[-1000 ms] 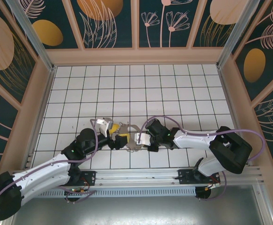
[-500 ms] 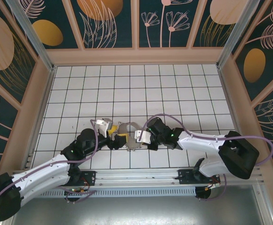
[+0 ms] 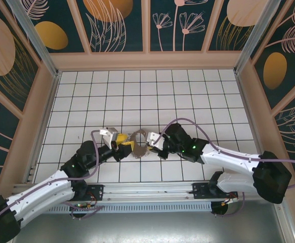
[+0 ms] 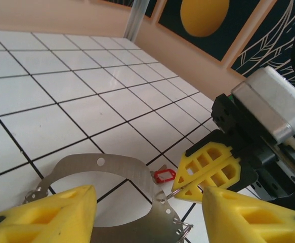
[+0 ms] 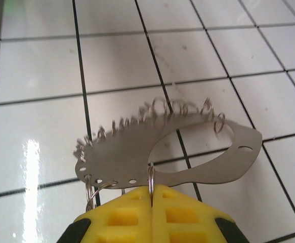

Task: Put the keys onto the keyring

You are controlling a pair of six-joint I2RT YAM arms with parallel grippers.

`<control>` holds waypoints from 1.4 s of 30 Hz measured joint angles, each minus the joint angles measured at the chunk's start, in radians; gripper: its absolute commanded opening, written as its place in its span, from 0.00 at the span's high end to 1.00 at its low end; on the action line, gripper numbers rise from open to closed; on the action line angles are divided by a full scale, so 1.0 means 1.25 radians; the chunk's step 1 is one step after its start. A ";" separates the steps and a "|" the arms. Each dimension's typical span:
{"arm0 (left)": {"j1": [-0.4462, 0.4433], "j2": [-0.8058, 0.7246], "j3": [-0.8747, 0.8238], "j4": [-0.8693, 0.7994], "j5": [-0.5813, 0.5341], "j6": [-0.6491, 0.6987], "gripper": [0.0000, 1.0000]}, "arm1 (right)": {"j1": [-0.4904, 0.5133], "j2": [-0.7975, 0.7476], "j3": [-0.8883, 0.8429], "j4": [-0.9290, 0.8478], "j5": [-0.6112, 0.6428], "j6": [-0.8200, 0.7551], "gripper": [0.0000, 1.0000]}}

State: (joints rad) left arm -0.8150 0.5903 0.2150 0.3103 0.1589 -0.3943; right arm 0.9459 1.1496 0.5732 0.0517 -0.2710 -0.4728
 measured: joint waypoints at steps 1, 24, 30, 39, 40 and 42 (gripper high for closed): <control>0.000 -0.008 0.000 0.001 0.008 0.004 0.50 | -0.002 -0.014 -0.008 0.013 -0.007 0.011 1.00; -0.011 -0.064 0.055 0.132 0.284 0.095 0.42 | -0.006 -0.228 -0.177 0.480 -0.229 0.283 1.00; -0.044 0.016 0.146 0.097 0.325 0.171 0.54 | -0.006 -0.233 -0.206 0.621 -0.297 0.324 1.00; -0.099 0.101 0.213 0.034 0.331 0.254 0.72 | -0.006 -0.189 -0.236 0.814 -0.344 0.391 1.00; -0.102 0.105 0.214 0.030 0.331 0.259 0.72 | -0.006 -0.182 -0.236 0.824 -0.347 0.396 1.00; -0.106 0.112 0.216 0.021 0.331 0.266 0.73 | -0.006 -0.172 -0.237 0.846 -0.348 0.407 1.00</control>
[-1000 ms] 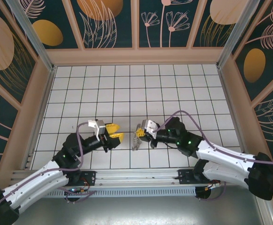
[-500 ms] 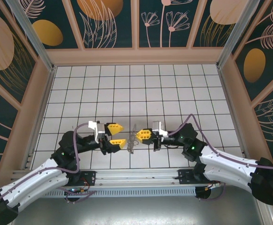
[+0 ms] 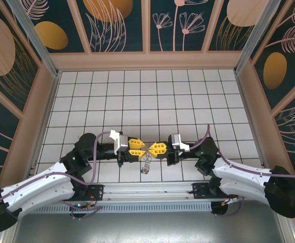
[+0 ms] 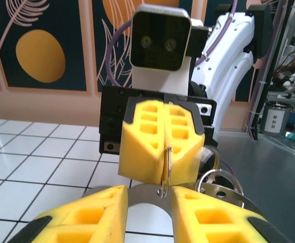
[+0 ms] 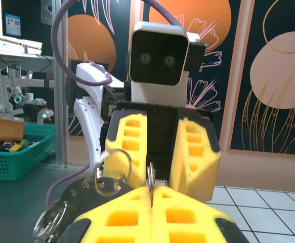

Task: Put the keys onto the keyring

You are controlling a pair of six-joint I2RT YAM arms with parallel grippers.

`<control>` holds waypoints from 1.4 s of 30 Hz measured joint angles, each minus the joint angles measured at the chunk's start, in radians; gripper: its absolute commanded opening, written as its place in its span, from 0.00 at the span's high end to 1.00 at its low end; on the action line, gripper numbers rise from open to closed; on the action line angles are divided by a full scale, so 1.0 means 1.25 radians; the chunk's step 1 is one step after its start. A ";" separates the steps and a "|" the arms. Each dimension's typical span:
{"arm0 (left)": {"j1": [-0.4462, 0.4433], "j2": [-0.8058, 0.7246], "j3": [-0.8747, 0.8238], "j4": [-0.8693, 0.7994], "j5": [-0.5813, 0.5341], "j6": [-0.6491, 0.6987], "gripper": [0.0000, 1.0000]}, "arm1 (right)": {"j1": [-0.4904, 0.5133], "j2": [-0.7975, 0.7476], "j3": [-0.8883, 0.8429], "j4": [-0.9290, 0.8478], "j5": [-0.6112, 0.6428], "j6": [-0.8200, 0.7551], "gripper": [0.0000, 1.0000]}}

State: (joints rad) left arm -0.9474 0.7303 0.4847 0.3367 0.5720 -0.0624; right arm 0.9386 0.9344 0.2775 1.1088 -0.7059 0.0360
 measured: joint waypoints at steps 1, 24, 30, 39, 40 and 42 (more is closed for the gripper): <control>-0.001 0.002 0.000 -0.001 0.000 0.003 0.73 | 0.000 0.003 0.000 0.008 0.000 0.002 1.00; -0.002 -0.006 0.000 0.003 -0.003 0.029 0.96 | -0.002 0.056 0.000 0.078 -0.002 0.039 1.00; -0.002 -0.004 0.000 0.006 -0.003 0.034 0.88 | -0.002 0.068 0.000 0.086 -0.005 0.042 1.00; -0.002 -0.002 0.000 0.017 -0.003 0.036 1.00 | -0.002 0.072 0.000 0.099 -0.005 0.042 1.00; -0.002 -0.002 0.000 0.017 -0.003 0.036 1.00 | -0.002 0.072 0.000 0.099 -0.005 0.042 1.00; -0.002 -0.003 0.000 0.017 -0.005 0.037 1.00 | -0.002 0.072 0.000 0.099 -0.004 0.042 0.98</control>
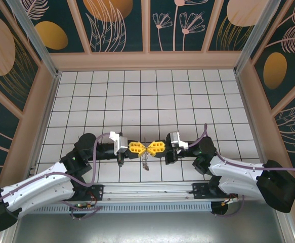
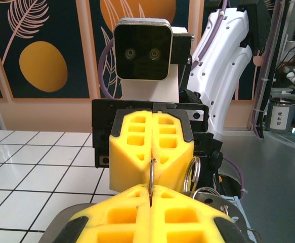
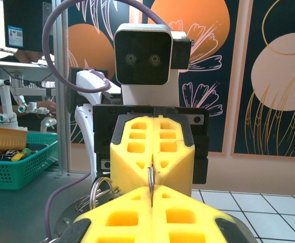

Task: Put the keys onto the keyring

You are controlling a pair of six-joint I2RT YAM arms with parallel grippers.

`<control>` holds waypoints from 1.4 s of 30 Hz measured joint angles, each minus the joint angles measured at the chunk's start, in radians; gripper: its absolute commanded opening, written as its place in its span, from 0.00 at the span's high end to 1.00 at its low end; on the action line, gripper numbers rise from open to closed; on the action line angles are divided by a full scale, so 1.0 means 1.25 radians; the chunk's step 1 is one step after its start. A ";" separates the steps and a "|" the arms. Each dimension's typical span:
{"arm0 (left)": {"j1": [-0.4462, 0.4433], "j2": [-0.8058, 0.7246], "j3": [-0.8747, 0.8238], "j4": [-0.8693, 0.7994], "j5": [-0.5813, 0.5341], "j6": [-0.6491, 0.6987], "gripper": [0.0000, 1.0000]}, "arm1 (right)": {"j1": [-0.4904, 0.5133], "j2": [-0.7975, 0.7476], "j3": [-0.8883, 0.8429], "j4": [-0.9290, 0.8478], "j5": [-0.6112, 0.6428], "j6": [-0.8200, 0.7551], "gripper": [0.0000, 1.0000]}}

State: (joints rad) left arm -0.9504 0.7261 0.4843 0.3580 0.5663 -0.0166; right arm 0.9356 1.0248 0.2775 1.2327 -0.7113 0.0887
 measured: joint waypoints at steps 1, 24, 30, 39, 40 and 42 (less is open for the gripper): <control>0.000 -0.001 0.000 0.000 -0.002 0.001 1.00 | 0.000 0.000 0.000 0.000 0.002 0.000 0.89; -0.002 -0.038 -0.022 -0.128 -0.240 0.018 1.00 | -0.061 -0.142 0.258 -0.893 0.551 -0.008 0.50; -0.002 -0.079 -0.078 -0.143 -0.299 -0.034 1.00 | -0.094 0.034 0.284 -1.072 0.620 0.068 0.45; -0.002 -0.164 -0.110 -0.160 -0.365 -0.084 1.00 | -0.128 0.136 0.268 -1.145 0.605 0.151 0.58; -0.002 -0.164 -0.111 -0.160 -0.370 -0.087 1.00 | -0.128 0.150 0.268 -1.153 0.601 0.159 0.60; -0.002 -0.165 -0.113 -0.161 -0.376 -0.090 1.00 | -0.128 0.172 0.268 -1.173 0.586 0.176 0.62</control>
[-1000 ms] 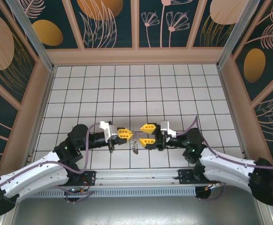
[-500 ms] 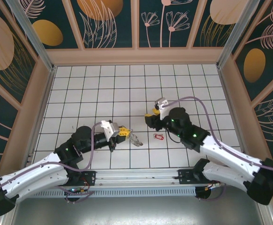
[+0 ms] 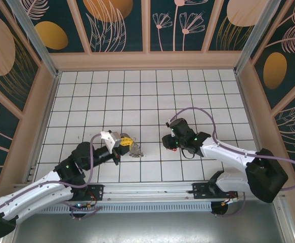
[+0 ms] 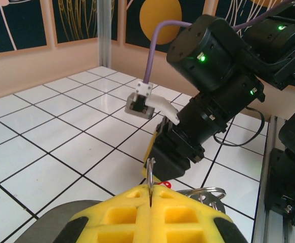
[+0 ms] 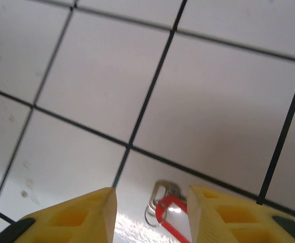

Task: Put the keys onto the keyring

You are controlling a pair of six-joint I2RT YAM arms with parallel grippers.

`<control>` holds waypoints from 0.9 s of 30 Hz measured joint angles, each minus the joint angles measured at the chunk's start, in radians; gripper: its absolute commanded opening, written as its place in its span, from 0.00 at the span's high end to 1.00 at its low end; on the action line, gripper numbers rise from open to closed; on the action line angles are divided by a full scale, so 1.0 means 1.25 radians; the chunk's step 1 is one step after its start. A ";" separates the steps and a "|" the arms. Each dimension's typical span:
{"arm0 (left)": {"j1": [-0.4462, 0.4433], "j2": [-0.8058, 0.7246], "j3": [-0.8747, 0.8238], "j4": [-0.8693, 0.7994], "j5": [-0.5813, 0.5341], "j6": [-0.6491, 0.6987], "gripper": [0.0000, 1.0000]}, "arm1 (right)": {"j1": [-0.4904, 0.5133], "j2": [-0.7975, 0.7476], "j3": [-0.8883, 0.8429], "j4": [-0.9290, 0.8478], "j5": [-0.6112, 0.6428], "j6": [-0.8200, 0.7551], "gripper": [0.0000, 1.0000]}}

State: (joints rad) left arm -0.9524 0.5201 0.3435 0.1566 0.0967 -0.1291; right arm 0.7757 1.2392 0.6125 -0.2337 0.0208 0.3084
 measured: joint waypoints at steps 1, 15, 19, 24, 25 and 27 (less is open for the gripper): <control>0.000 -0.002 -0.004 0.000 -0.001 -0.001 1.00 | 0.000 0.007 0.000 -0.012 -0.009 0.011 0.62; 0.000 -0.031 -0.033 0.012 -0.001 -0.005 1.00 | 0.000 0.039 -0.016 -0.035 -0.057 0.079 0.66; 0.000 -0.033 -0.034 0.015 -0.001 -0.006 1.00 | 0.000 0.057 -0.019 -0.028 -0.057 0.079 0.67; 0.000 -0.036 -0.036 0.016 0.000 -0.006 1.00 | 0.000 0.076 -0.029 -0.020 -0.059 0.079 0.68; 0.000 -0.036 -0.037 0.016 0.000 -0.006 1.00 | 0.000 0.077 -0.030 -0.020 -0.060 0.079 0.68; 0.000 -0.036 -0.037 0.016 0.000 -0.006 1.00 | 0.000 0.079 -0.030 -0.019 -0.060 0.078 0.68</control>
State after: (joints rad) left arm -0.9524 0.4755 0.2970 0.1764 0.0963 -0.1364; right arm 0.7757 1.3380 0.5755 -0.2569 -0.0536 0.4065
